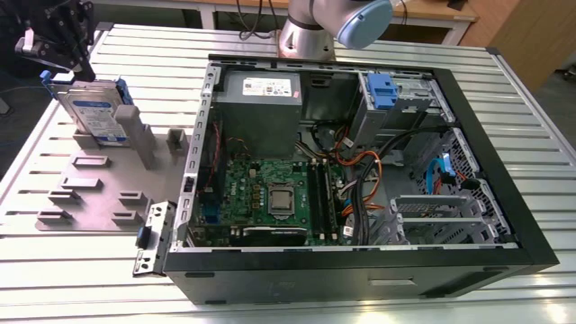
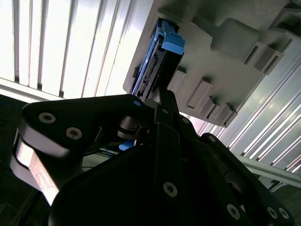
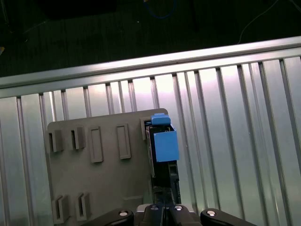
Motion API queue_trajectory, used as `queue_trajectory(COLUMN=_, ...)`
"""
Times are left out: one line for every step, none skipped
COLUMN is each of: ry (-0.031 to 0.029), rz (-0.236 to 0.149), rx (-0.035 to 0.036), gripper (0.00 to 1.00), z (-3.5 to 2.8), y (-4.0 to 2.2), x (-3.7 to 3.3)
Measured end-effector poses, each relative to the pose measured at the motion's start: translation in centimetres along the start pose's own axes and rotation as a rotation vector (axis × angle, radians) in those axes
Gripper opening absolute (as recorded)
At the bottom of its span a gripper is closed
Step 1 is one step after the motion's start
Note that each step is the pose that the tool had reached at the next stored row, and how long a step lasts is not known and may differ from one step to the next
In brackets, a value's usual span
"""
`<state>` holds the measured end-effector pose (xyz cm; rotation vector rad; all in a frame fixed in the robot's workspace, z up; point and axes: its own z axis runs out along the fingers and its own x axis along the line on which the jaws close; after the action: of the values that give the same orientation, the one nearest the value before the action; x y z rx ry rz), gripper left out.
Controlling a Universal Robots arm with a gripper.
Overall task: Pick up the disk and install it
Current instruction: 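Pick up the disk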
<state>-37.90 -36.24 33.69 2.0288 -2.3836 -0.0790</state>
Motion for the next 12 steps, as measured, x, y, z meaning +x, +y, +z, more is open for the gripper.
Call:
queue_trajectory(ry=0.0, rz=0.0, rx=0.0, gripper=0.11, z=-0.03, y=0.0, x=0.0)
queue_trajectory(ry=0.0001, rz=0.0, rx=-0.0001, gripper=0.11, z=-0.05, y=0.0, x=0.0)
queue_trajectory(ry=0.0, rz=0.0, rx=-0.0001, gripper=0.11, z=-0.06, y=0.0, x=0.0)
queue_trajectory(ry=0.0, rz=0.0, rx=-0.0001, gripper=0.11, z=-0.22, y=0.01, x=0.0)
queue_trajectory(ry=0.0001, rz=0.0, rx=-0.0001, gripper=0.11, z=-0.39, y=0.02, x=-0.01)
queue_trajectory(ry=0.0, rz=0.0, rx=-0.0001, gripper=0.11, z=-0.39, y=0.02, x=-0.01)
queue_trajectory(ry=0.0, rz=0.0, rx=0.0, gripper=0.11, z=-0.4, y=0.02, x=-0.01)
queue_trajectory(ry=0.0, rz=0.0, rx=-0.0001, gripper=0.11, z=-0.42, y=0.02, x=-0.01)
queue_trajectory(ry=0.0, rz=0.0, rx=0.0, gripper=0.11, z=-0.42, y=0.02, x=-0.01)
queue_trajectory(ry=0.0001, rz=0.0, rx=-0.0001, gripper=0.11, z=-0.7, y=0.03, x=-0.01)
queue_trajectory(ry=0.0, rz=0.0, rx=-0.0001, gripper=0.11, z=-0.98, y=0.05, x=-0.02)
queue_trajectory(ry=0.0001, rz=0.0, rx=-0.0001, gripper=0.11, z=-0.98, y=0.05, x=-0.02)
